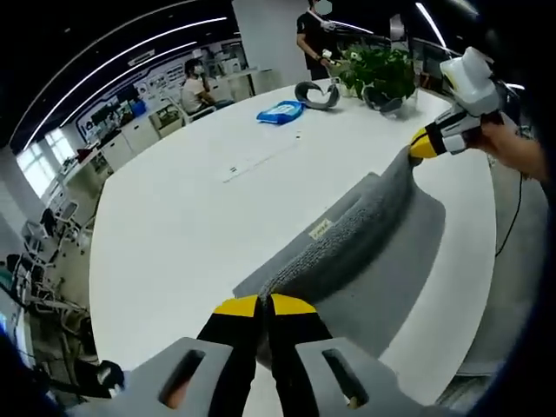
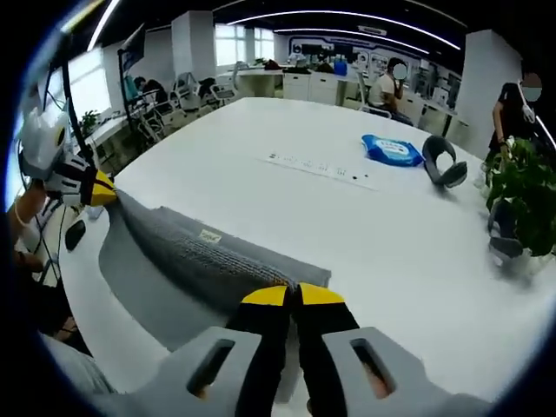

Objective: Fold the towel on the table until its edges align and the towel forms a compact rectangular stack.

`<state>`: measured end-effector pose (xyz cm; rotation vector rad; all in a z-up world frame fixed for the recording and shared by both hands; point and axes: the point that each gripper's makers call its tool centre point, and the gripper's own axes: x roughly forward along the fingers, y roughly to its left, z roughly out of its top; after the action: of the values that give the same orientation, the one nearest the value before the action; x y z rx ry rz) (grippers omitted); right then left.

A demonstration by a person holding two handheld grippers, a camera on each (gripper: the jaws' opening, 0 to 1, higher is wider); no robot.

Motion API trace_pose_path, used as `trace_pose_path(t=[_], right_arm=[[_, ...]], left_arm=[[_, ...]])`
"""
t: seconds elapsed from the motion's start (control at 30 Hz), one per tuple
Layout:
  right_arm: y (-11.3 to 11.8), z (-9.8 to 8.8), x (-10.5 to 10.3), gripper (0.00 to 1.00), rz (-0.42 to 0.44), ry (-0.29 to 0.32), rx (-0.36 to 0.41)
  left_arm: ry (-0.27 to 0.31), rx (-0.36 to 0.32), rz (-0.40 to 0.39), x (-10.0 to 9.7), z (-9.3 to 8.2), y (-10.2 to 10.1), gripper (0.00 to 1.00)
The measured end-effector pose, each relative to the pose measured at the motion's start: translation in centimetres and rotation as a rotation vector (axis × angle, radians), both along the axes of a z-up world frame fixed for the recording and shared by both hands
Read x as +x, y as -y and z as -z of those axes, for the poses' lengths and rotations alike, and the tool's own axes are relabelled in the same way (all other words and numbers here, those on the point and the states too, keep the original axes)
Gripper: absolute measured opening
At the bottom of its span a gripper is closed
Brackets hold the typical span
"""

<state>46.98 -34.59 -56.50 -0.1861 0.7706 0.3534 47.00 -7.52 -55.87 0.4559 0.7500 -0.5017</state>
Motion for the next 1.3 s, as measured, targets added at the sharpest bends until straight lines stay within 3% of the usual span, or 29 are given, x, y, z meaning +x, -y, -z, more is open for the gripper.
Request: trace_pose_path(t=[0.23,0.37,0.53,0.73,0.83,1.1,1.2,1.3], right_arm=[[0.0,2.5,1.7,0.01,-0.006,-0.018,-0.076],[0.2,4.0,2.3,0.01,0.017,-0.032,-0.094],[0.5,5.0,2.8,0.02,0.039,-0.032,-0.115],[0.6,5.2,3.6,0.02,0.043,-0.008,-0.128],[0.6,5.3,3.7,0.03,0.039,0.002,-0.134],[0.6,3.6,3.7,0.04,0.048,0.078,-0.102],[1.1,3.0,3.1,0.03,0.079,0.086,-0.074],[1.4,2.6,2.1,0.01,0.104,0.088,-0.054]], left_arm=[[-0.008,0.005,-0.042,1.6,2.4,-0.2,0.04],[0.045,0.031,-0.057,2.8,3.3,-0.1,0.04],[0.042,0.035,-0.091,3.6,4.6,-0.1,0.04],[0.051,0.024,-0.101,4.0,5.2,-0.5,0.07],[0.086,0.032,-0.122,4.4,5.1,-1.1,0.07],[0.084,-0.01,-0.125,4.1,4.3,-1.5,0.07],[0.068,-0.05,-0.067,3.6,4.1,-0.4,0.06],[0.071,-0.039,0.0,2.8,3.9,0.5,0.04]])
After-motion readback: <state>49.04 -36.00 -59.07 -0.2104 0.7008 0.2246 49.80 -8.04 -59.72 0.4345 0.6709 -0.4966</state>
